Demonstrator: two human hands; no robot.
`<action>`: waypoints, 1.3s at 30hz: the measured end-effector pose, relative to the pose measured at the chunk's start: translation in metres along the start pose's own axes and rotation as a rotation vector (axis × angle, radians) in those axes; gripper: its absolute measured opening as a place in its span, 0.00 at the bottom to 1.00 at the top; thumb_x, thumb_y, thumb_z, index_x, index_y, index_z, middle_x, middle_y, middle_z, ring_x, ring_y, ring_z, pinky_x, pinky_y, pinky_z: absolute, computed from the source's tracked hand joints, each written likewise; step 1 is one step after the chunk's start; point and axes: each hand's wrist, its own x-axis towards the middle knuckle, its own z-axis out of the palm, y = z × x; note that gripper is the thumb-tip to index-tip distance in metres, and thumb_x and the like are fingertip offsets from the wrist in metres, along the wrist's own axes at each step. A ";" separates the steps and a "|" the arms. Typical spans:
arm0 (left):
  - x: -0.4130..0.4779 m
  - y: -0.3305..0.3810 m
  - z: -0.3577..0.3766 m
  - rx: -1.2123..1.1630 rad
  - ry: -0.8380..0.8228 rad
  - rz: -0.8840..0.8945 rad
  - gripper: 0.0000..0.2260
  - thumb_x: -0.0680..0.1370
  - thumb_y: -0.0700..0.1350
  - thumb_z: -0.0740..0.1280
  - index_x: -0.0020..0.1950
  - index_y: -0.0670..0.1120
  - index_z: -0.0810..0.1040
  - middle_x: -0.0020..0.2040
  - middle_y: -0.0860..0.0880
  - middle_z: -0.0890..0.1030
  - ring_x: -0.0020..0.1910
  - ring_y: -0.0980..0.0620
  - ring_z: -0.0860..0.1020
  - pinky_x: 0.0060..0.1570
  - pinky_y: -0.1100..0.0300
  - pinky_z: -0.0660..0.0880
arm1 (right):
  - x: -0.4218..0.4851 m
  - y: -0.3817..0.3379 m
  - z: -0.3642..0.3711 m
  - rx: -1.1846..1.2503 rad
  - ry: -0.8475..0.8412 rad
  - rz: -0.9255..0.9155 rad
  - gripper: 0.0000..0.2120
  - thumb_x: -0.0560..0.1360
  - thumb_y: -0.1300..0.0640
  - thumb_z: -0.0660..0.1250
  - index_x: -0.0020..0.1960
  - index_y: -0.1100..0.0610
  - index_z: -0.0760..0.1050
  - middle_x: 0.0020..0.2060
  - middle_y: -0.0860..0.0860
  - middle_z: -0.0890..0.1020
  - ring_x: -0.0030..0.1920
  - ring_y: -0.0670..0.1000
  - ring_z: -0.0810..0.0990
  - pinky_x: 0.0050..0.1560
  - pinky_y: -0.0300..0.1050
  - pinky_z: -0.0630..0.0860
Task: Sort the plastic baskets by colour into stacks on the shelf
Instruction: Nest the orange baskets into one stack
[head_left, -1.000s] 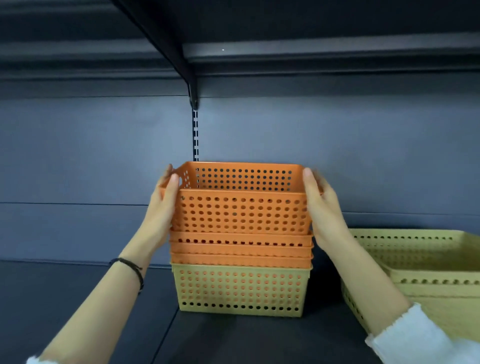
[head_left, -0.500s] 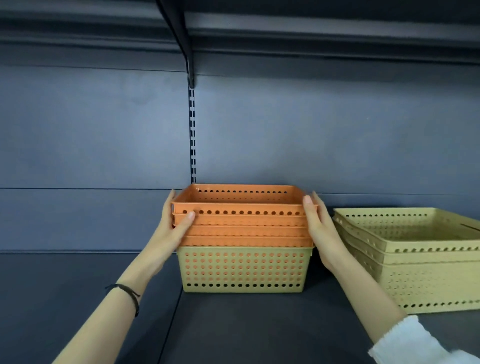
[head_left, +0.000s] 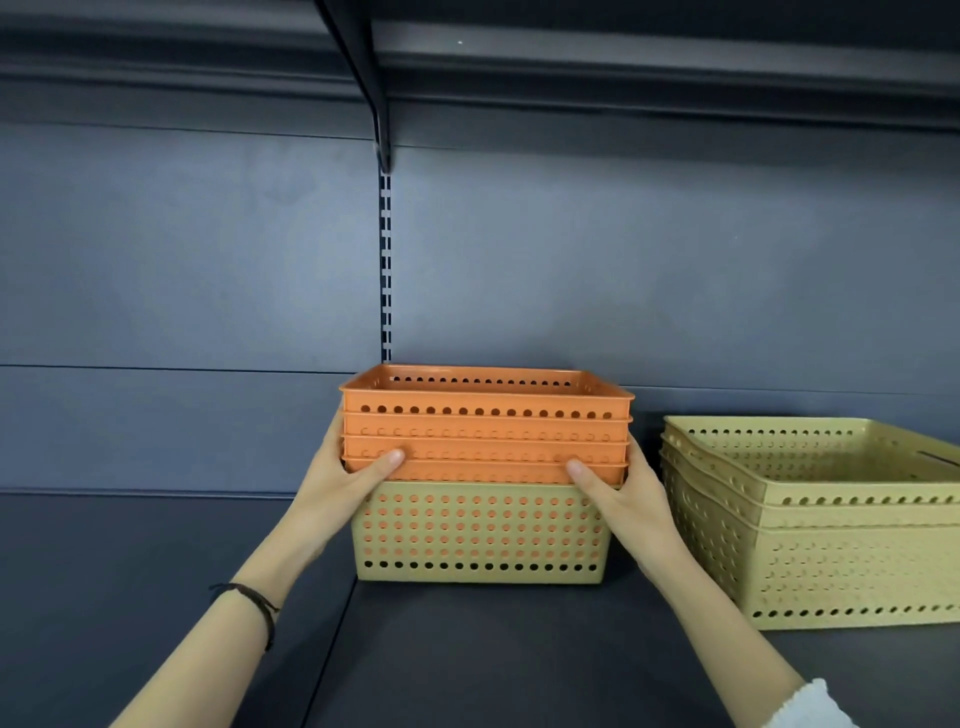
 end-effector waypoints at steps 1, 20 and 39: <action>0.001 0.002 0.001 -0.012 0.013 0.015 0.22 0.69 0.52 0.75 0.60 0.57 0.72 0.47 0.66 0.83 0.47 0.65 0.82 0.41 0.68 0.78 | 0.001 0.000 -0.001 -0.015 -0.001 -0.006 0.26 0.68 0.46 0.74 0.63 0.49 0.71 0.56 0.46 0.80 0.55 0.41 0.78 0.51 0.38 0.74; 0.014 0.067 -0.016 -0.039 0.119 0.301 0.37 0.62 0.60 0.74 0.68 0.50 0.69 0.54 0.57 0.82 0.51 0.65 0.81 0.42 0.72 0.76 | 0.023 -0.060 -0.012 0.133 0.040 -0.203 0.39 0.62 0.41 0.72 0.70 0.49 0.67 0.57 0.42 0.80 0.58 0.43 0.78 0.61 0.53 0.76; -0.102 0.085 -0.224 0.239 0.519 0.386 0.14 0.77 0.40 0.69 0.51 0.59 0.72 0.42 0.72 0.81 0.42 0.73 0.78 0.43 0.76 0.75 | -0.042 -0.157 0.175 0.405 -0.203 -0.288 0.36 0.67 0.50 0.76 0.72 0.49 0.65 0.56 0.43 0.82 0.57 0.41 0.79 0.61 0.46 0.76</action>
